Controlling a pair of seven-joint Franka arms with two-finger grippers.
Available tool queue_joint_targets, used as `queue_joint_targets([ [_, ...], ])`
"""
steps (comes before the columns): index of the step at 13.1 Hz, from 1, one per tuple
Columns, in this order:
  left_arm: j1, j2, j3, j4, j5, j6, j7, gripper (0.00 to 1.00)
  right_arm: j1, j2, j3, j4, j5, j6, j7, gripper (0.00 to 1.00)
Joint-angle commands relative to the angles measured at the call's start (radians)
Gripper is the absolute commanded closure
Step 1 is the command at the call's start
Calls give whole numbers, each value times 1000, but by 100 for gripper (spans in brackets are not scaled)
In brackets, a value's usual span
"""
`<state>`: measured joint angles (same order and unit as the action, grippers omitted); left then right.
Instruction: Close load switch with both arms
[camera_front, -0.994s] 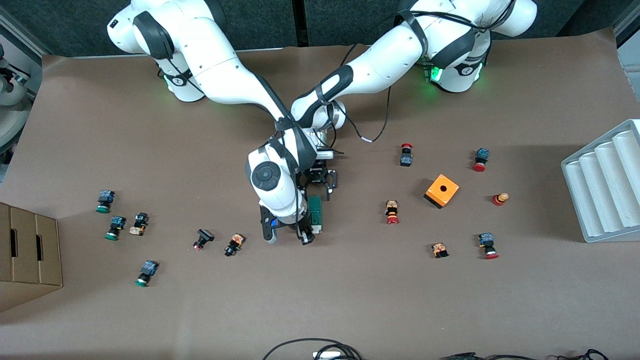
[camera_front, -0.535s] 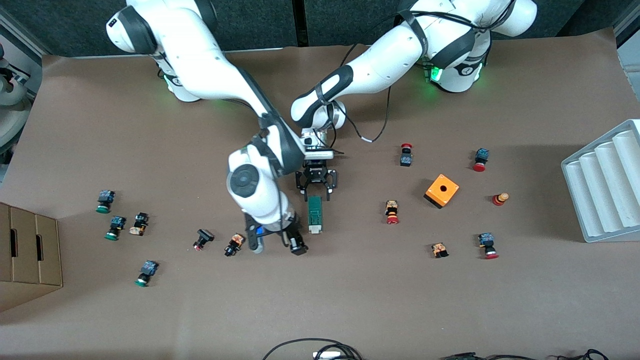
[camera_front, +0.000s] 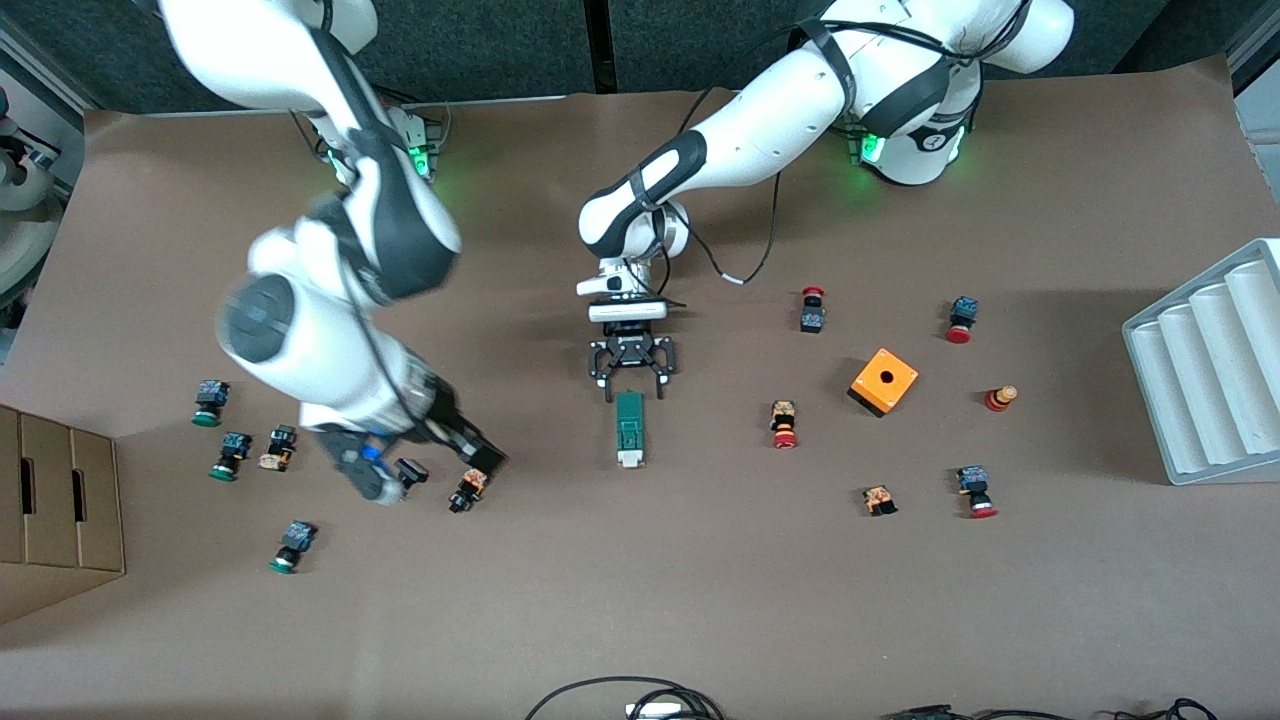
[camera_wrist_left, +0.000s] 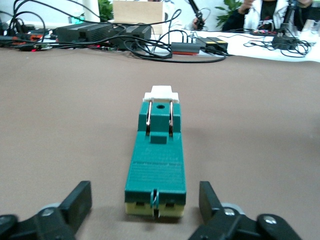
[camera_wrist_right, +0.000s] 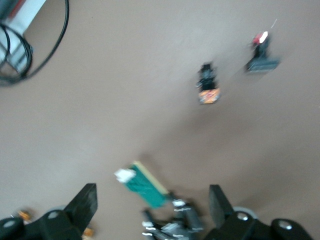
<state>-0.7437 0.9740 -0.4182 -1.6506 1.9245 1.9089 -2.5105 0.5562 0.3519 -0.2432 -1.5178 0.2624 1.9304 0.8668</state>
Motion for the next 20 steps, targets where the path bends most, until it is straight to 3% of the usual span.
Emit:
queue_joint_targets([
  [1, -19, -1, -13, 52, -97, -1, 80, 0, -148, -149, 134, -97, -119, -98, -196, 0],
  [5, -13, -52, -40, 120, -341, -2, 405, 0, -260, -301, 136, -211, -135, -160, -513, 0],
  [6, -11, -78, -40, 120, -402, -2, 491, 0, -280, -312, 136, -219, -176, -162, -573, 0],
  [10, -2, -159, -40, 133, -617, -2, 831, 0, -384, -366, 131, -251, -204, -204, -812, 0],
  [14, 1, -230, -33, 182, -830, -14, 1149, 0, -394, -366, 127, -228, -255, -228, -853, 0],
  [20, 122, -378, -33, 175, -1105, -17, 1563, 0, -440, -353, 117, -171, -265, -223, -853, 0],
])
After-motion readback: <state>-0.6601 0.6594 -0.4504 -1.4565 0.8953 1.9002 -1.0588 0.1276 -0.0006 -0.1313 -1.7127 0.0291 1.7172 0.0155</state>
